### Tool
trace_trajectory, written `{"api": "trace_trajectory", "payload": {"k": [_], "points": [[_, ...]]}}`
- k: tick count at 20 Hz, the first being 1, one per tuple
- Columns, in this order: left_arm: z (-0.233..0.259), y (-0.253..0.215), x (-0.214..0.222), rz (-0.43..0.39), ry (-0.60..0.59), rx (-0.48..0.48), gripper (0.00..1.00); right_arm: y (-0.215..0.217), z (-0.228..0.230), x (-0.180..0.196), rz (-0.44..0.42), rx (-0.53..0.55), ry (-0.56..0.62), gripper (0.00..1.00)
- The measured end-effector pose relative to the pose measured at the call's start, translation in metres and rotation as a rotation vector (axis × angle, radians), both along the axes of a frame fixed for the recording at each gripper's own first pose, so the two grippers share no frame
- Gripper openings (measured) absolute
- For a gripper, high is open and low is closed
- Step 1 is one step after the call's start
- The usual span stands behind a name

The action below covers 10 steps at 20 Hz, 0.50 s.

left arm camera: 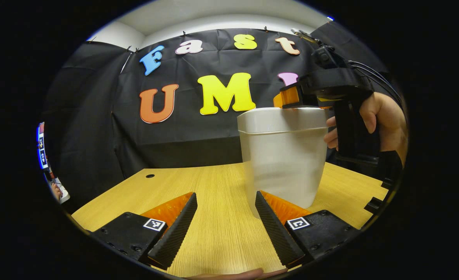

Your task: Press the lid of the desktop garbage bin to open it, pick up the crumpled paper on the desktop and throw it into the bin, then pick up the pop can on the desktop and drop it into the bin, and finally close the garbage bin lid.

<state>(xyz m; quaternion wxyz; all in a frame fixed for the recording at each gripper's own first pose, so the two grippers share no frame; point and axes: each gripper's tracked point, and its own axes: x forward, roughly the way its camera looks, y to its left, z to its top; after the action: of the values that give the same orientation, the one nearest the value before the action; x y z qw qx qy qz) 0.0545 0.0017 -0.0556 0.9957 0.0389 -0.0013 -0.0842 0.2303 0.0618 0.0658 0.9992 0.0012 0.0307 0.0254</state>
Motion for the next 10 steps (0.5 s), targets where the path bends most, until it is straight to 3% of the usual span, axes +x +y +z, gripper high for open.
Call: {"api": "trace_trajectory", "payload": {"k": [5,8,10], "points": [[0.003,0.012,0.001,0.026,0.0,-0.016,0.99,0.0,0.006,-0.006,0.005,0.031,-0.03,0.98],[0.01,0.019,0.001,0.034,-0.015,-0.05,0.99,-0.003,0.007,-0.028,-0.036,0.033,-0.054,0.94],[0.01,0.023,0.002,0.042,-0.013,-0.056,0.99,-0.002,0.008,-0.04,-0.06,0.006,-0.065,0.98]]}}
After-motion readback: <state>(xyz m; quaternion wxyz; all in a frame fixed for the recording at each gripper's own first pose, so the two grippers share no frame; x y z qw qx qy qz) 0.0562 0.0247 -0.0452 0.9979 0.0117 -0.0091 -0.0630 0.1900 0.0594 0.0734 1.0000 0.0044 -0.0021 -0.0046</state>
